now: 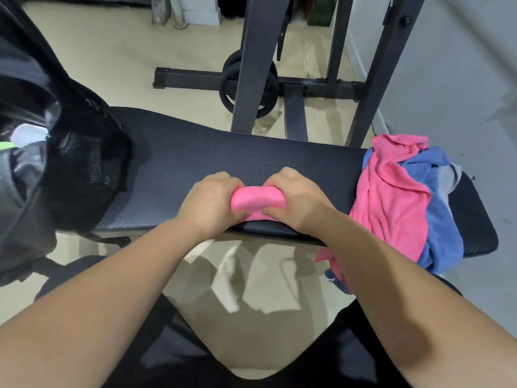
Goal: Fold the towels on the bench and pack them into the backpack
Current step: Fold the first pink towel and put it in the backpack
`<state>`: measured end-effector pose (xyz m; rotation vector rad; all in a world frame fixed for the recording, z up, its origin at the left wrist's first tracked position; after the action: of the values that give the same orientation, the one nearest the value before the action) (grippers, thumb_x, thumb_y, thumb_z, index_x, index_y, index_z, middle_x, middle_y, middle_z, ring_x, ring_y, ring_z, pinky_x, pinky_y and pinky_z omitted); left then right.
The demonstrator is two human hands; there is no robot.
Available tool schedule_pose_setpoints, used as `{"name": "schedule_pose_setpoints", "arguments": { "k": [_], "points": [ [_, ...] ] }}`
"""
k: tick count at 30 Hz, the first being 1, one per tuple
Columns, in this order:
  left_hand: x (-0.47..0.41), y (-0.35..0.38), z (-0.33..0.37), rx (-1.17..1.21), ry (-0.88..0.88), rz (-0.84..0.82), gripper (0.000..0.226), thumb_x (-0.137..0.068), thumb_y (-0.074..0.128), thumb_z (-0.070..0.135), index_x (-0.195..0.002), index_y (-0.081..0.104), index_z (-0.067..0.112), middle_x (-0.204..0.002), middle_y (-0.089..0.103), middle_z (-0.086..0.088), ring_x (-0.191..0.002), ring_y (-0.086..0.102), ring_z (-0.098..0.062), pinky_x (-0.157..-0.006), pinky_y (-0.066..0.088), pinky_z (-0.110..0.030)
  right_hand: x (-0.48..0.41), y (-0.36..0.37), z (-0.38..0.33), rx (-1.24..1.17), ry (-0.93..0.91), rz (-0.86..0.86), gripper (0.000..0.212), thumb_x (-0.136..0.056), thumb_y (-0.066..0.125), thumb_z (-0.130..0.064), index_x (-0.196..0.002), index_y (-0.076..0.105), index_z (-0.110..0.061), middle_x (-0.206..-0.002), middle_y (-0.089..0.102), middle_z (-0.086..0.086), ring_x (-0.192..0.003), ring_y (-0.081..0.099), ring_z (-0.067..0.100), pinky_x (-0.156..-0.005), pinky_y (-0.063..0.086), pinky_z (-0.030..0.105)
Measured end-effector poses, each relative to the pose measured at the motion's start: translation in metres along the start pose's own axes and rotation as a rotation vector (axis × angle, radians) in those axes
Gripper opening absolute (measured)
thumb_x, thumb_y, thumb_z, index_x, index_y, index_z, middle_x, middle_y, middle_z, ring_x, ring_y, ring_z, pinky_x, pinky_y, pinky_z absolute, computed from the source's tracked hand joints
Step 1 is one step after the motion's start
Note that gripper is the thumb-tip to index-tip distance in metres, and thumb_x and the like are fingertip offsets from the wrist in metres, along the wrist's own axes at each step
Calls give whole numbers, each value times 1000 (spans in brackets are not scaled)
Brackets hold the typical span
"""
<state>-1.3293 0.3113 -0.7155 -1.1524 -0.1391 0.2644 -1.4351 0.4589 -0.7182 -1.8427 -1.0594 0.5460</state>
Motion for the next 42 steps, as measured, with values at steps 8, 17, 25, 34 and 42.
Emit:
{"name": "schedule_pose_setpoints", "arguments": {
  "k": [8, 17, 25, 34, 42],
  "points": [
    [39, -76, -39, 55, -21, 126, 36, -70, 82, 32, -101, 65, 25, -96, 61, 6, -93, 61, -22, -80, 49, -40, -37, 3, -99, 66, -199, -75, 49, -84, 68, -57, -125, 52, -35, -108, 66, -11, -96, 61, 18, -80, 47, 38],
    [96, -193, -112, -273, -339, 743, 39, -85, 58, 43, -114, 65, 17, -118, 63, -5, -115, 52, -34, -102, 37, -53, -107, -44, -204, -24, -303, 156, 31, -81, 70, -41, -105, 66, -21, -116, 50, -4, -102, 56, 20, -87, 50, 41],
    [144, -180, -161, -242, -633, 662, 44, -91, 60, 38, -127, 60, 13, -141, 50, -10, -145, 23, -40, -103, 8, -84, -176, -20, -296, 81, -349, -15, 15, -77, 70, -28, -92, 69, -26, -167, 10, 18, -153, 23, 27, -106, 42, 37],
    [136, -176, -166, -208, -491, 613, 37, -85, 72, 39, -107, 69, 9, -97, 63, -12, -104, 46, -41, -92, 39, -73, -212, 3, -305, -115, -282, 118, 18, -90, 63, -30, -98, 64, -14, -101, 54, 0, -98, 58, 26, -81, 44, 34],
    [80, -164, -116, -214, -281, 531, 34, -85, 68, 46, -97, 69, 13, -87, 61, -6, -95, 52, -36, -86, 44, -64, -198, -48, -241, -262, -98, 285, 18, -85, 58, -22, -68, 54, -20, -82, 61, 9, -71, 56, 25, -61, 39, 31]
  ]
}}
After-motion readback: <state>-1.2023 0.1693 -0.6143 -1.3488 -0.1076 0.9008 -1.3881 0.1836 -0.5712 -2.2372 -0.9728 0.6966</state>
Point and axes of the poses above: each hand's wrist, its own x-axis away from the middle knuckle, its own y-axis out of the palm, z = x × y, the point moved 5 cm from there along -x, towards the middle knuckle
